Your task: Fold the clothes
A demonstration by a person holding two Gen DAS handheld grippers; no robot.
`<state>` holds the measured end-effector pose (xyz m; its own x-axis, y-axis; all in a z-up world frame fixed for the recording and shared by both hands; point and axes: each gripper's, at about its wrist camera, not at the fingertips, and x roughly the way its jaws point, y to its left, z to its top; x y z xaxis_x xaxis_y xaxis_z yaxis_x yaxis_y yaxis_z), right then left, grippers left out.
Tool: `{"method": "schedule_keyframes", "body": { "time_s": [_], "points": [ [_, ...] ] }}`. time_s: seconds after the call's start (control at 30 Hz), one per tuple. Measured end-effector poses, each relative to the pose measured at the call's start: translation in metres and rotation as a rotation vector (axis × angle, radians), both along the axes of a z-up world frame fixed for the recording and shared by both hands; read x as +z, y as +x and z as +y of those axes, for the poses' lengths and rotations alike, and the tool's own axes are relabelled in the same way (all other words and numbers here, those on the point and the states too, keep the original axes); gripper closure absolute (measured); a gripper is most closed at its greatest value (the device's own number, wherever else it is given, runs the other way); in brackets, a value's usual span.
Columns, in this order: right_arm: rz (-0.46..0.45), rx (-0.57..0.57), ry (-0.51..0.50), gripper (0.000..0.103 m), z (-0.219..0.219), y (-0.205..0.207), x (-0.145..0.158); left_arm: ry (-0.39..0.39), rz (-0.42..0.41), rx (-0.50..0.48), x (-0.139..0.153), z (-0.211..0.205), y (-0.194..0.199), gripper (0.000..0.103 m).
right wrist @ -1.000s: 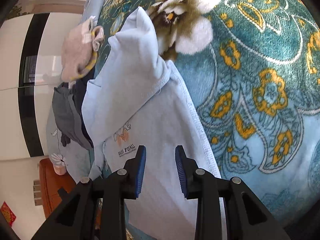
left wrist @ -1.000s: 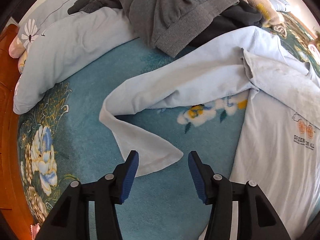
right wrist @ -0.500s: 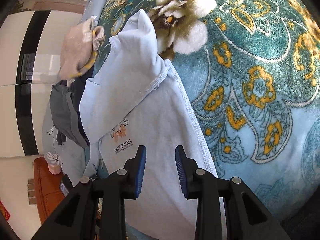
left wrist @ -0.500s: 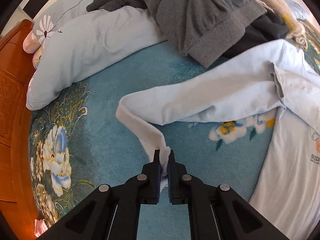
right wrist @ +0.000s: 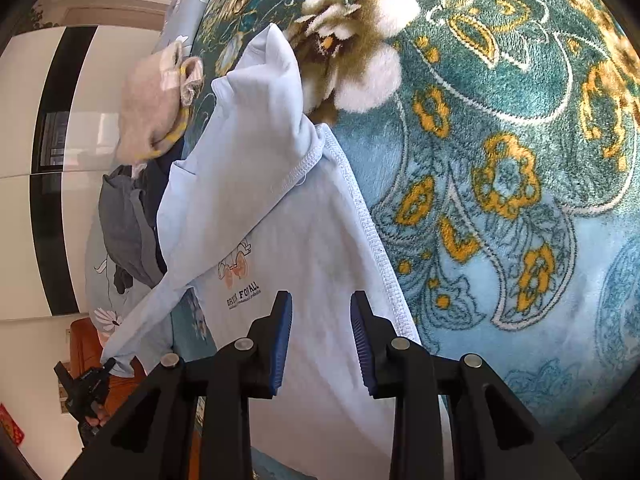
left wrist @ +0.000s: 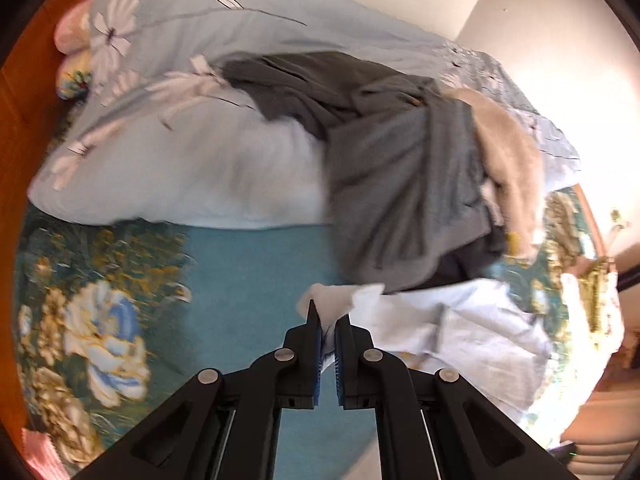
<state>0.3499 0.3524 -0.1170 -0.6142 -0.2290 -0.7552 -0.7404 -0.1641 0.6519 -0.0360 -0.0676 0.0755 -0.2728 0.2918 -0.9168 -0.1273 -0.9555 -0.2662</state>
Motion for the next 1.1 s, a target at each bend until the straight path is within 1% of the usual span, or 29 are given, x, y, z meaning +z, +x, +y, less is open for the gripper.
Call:
{"method": "schedule_keyframes", "body": {
  "time_s": [0.03, 0.1, 0.13, 0.2, 0.27, 0.33, 0.4, 0.47, 0.53, 0.67, 0.7, 0.73, 0.77, 0.8, 0.87, 0.9, 0.93, 1.03, 1.1],
  "points": [
    [-0.001, -0.002, 0.001, 0.072, 0.0, 0.001, 0.0, 0.084, -0.057, -0.03, 0.0, 0.016, 0.002, 0.098],
    [-0.004, -0.01, 0.002, 0.072, 0.002, 0.003, 0.001, 0.24, -0.159, -0.133, 0.004, 0.061, 0.012, 0.098],
    [-0.005, -0.014, 0.004, 0.072, 0.003, 0.004, 0.002, 0.3, -0.192, -0.203, 0.008, 0.086, 0.016, 0.098],
    [-0.009, -0.022, 0.006, 0.072, 0.005, 0.007, 0.003, 0.385, -0.247, -0.364, 0.018, 0.141, 0.031, 0.098],
    [-0.012, -0.032, 0.006, 0.072, 0.007, 0.011, 0.002, 0.432, -0.299, -0.514, 0.024, 0.197, 0.046, 0.097],
    [-0.015, -0.043, 0.004, 0.072, 0.008, 0.015, 0.001, 0.421, -0.335, -0.601, 0.016, 0.248, 0.057, 0.096],
    [-0.018, -0.056, -0.002, 0.072, 0.01, 0.017, -0.001, 0.372, -0.374, -0.627, -0.007, 0.292, 0.06, 0.096],
    [-0.018, -0.063, -0.004, 0.072, 0.011, 0.019, -0.001, 0.33, -0.42, -0.63, -0.036, 0.327, 0.064, 0.096],
    [-0.019, -0.063, 0.004, 0.072, 0.011, 0.021, 0.001, 0.27, -0.432, -0.648, -0.059, 0.357, 0.073, 0.095],
    [-0.029, -0.07, 0.018, 0.072, 0.015, 0.023, 0.004, 0.233, -0.466, -0.685, -0.099, 0.4, 0.086, 0.095],
    [-0.03, -0.073, 0.017, 0.072, 0.016, 0.024, 0.004, 0.219, -0.475, -0.691, -0.107, 0.409, 0.089, 0.094],
    [-0.031, -0.073, 0.018, 0.072, 0.017, 0.024, 0.004, 0.206, -0.484, -0.697, -0.115, 0.418, 0.092, 0.087],
    [-0.033, -0.071, 0.019, 0.072, 0.017, 0.023, 0.004, 0.183, -0.486, -0.707, -0.122, 0.421, 0.093, 0.076],
    [-0.034, -0.068, 0.021, 0.072, 0.018, 0.022, 0.004, 0.164, -0.491, -0.711, -0.127, 0.425, 0.095, 0.071],
    [-0.032, -0.059, 0.027, 0.072, 0.019, 0.021, 0.006, 0.184, -0.495, -0.731, -0.127, 0.424, 0.097, 0.063],
    [-0.031, -0.052, 0.032, 0.072, 0.019, 0.021, 0.007, 0.207, -0.485, -0.735, -0.123, 0.419, 0.096, 0.058],
    [-0.031, -0.045, 0.037, 0.072, 0.019, 0.02, 0.007, 0.232, -0.474, -0.74, -0.119, 0.414, 0.094, 0.048],
    [-0.023, -0.029, 0.042, 0.072, 0.019, 0.014, 0.008, 0.229, -0.363, -0.702, -0.101, 0.383, 0.077, 0.047],
    [-0.01, -0.02, 0.044, 0.072, 0.021, 0.007, 0.009, 0.227, -0.298, -0.618, -0.097, 0.349, 0.057, 0.046]
  ]
}}
